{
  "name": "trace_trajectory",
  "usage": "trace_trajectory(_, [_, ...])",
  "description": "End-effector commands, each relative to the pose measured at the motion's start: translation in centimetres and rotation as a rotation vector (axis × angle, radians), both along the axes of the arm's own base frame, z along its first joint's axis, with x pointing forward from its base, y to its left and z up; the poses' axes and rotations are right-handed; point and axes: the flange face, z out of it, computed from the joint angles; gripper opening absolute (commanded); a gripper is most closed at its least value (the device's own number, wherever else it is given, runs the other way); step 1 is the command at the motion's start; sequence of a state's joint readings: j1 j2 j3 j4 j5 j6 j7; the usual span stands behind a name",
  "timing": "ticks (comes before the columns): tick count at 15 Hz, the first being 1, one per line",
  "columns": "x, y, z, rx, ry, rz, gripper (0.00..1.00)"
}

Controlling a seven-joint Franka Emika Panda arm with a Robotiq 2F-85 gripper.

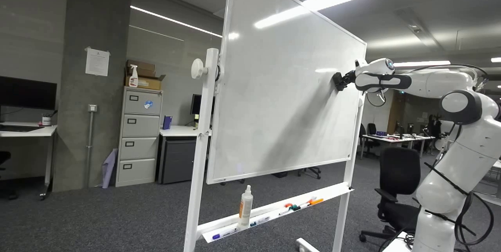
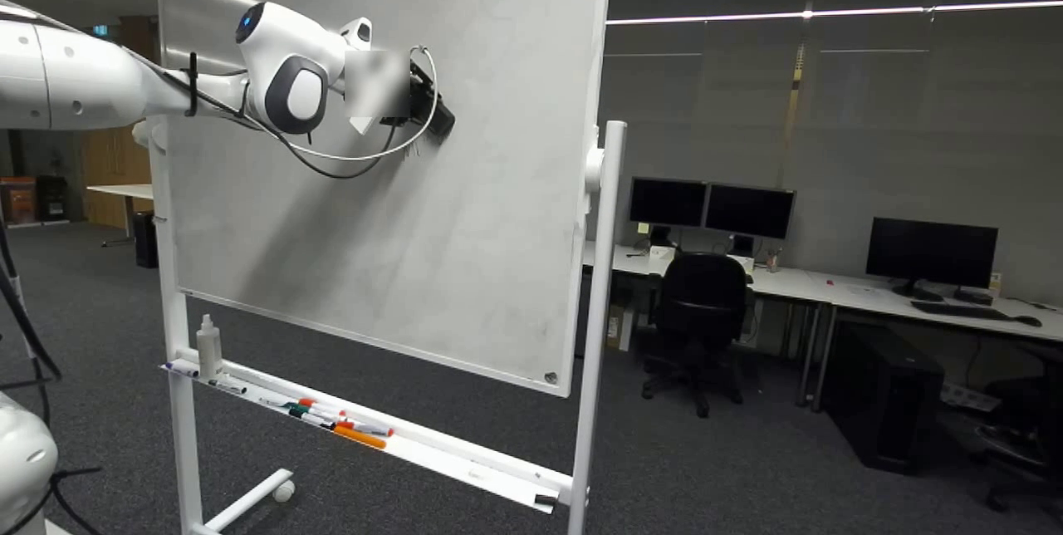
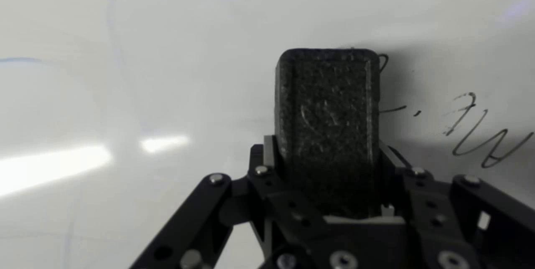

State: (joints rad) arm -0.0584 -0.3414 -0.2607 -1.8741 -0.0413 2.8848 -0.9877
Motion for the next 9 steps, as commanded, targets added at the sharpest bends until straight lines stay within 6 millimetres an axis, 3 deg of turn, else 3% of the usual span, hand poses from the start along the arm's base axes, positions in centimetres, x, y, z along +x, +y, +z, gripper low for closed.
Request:
trace_trajectory(1, [0.5, -1.0, -0.3, 0.048, -0.073, 0.002, 0.34])
trace_trajectory(9, [0.5, -0.2, -3.2, 0.163, -0.028, 0.047, 0.34])
